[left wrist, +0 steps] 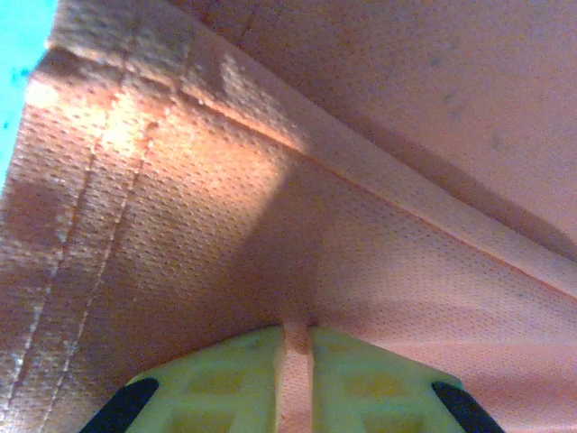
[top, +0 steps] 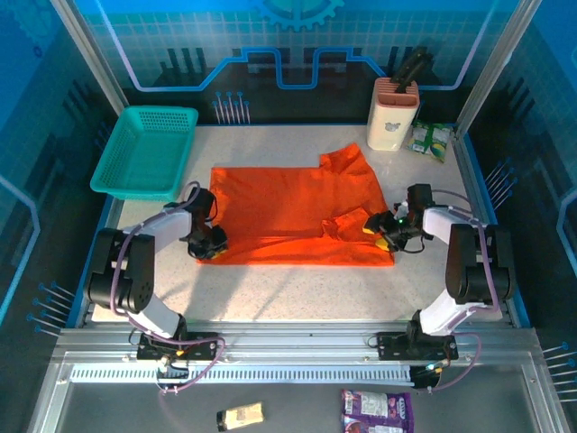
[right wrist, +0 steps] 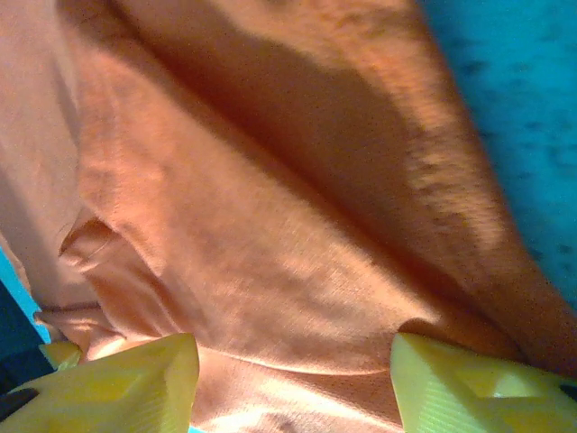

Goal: Fold the inside-out t-shirt

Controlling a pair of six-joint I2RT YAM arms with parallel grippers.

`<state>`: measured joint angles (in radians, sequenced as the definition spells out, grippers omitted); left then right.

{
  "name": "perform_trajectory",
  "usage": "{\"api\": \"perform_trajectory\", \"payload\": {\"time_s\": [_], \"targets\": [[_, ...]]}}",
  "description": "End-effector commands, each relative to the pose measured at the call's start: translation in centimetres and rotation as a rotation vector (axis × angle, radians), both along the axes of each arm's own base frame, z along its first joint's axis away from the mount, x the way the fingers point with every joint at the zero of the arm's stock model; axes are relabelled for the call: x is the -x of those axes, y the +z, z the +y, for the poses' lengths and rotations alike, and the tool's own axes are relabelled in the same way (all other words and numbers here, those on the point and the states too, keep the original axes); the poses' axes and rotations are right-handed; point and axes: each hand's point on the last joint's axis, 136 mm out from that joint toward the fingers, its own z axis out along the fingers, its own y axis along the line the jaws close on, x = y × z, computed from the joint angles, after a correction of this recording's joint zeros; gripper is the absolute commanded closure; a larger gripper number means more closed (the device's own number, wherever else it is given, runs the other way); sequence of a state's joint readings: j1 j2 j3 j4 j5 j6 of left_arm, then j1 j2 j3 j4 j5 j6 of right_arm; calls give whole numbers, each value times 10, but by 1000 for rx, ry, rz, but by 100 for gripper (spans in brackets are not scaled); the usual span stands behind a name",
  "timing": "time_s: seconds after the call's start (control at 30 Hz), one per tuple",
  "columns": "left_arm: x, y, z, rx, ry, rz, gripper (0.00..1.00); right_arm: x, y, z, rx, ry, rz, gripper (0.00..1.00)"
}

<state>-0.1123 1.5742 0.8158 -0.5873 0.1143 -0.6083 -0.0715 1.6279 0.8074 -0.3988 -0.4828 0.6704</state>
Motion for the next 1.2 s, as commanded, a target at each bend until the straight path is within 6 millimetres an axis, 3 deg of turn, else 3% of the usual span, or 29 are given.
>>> {"api": "perform_trajectory", "payload": {"time_s": [0.0,0.17,0.3,0.47,0.57,0.67,0.87,1.07,1.17], "targets": [[31,-5,0,25,49,65,83,19,-13,-19,49,-56,66,40],[49,-4,-8,86,83,56,83,36,-12,-29,87,-64,82,40],[43,14,-17,143,89,-7,83,39,1,-29,89,-52,58,40],[18,45,-13,117,82,-114,83,26,36,0,-4,33,-59,41],[9,45,-6,60,62,-111,83,20,48,14,-1,98,-93,41],[4,32,-3,27,39,-57,84,16,45,20,4,124,-86,41],[-3,3,5,-27,39,-5,85,10,17,17,16,95,-32,41],[13,-7,16,-63,83,54,84,32,-15,-7,101,-7,93,40],[25,-7,17,-55,98,59,84,44,-16,-10,111,-32,110,40]]}}
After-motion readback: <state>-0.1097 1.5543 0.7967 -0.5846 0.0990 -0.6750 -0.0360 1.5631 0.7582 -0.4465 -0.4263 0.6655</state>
